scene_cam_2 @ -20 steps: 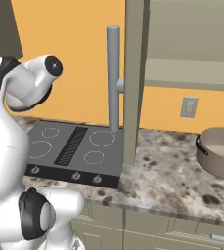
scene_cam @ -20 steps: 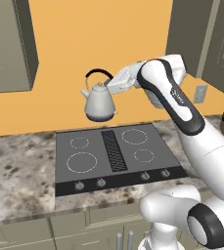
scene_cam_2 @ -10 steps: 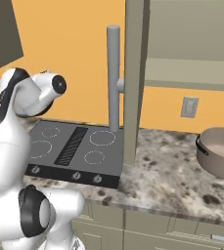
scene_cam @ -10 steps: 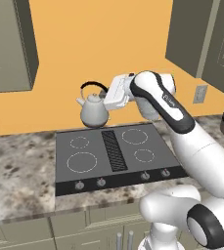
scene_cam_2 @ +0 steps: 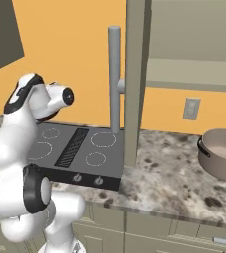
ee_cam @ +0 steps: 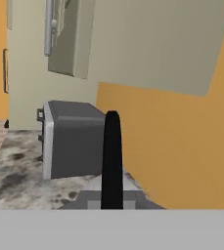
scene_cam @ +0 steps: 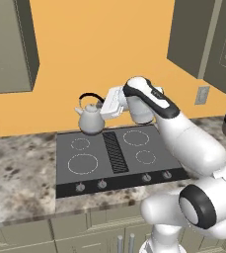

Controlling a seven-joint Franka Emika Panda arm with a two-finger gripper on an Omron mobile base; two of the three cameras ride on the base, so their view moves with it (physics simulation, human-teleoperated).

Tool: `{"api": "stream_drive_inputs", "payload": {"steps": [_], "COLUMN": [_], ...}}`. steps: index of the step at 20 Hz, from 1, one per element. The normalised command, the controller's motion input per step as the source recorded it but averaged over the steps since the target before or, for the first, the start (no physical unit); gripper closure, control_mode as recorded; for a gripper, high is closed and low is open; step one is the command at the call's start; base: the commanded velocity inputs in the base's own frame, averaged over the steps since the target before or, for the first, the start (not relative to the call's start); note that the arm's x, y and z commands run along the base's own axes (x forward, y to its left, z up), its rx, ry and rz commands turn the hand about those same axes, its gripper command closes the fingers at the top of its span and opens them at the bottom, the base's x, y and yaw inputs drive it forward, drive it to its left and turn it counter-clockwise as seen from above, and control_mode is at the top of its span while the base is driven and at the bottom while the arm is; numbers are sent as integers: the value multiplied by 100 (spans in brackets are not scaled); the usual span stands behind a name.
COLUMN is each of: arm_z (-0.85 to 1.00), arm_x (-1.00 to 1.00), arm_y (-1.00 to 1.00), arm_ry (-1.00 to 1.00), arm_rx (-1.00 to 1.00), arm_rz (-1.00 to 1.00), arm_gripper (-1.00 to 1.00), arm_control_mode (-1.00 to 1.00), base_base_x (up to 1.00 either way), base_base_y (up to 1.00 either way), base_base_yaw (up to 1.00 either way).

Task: Pick the kettle from the cabinet and place it on a stove burner. Then pick the pot from the counter and place it on another stove burner. Finally, turn both burners on.

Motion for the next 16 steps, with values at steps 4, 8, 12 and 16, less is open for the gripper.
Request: {"api": "stream_drive_inputs", "payload": {"steps": [4, 8, 12, 16], "arm_z": [-52, -52, -54, -54], "arm_x": [17, 7, 14, 28], "arm_y": [17, 13, 9, 8], "arm_ry": [0, 0, 0, 3], "arm_rx": [0, 0, 0, 0], "arm_rz": [4, 5, 4, 3], "arm_gripper": [100, 100, 100, 100], "arm_control_mode": [-100, -100, -100, -100], "base_base_x": [0, 0, 0, 0], "base_base_y": [0, 0, 0, 0], "base_base_yaw": [0, 0, 0, 0]}}
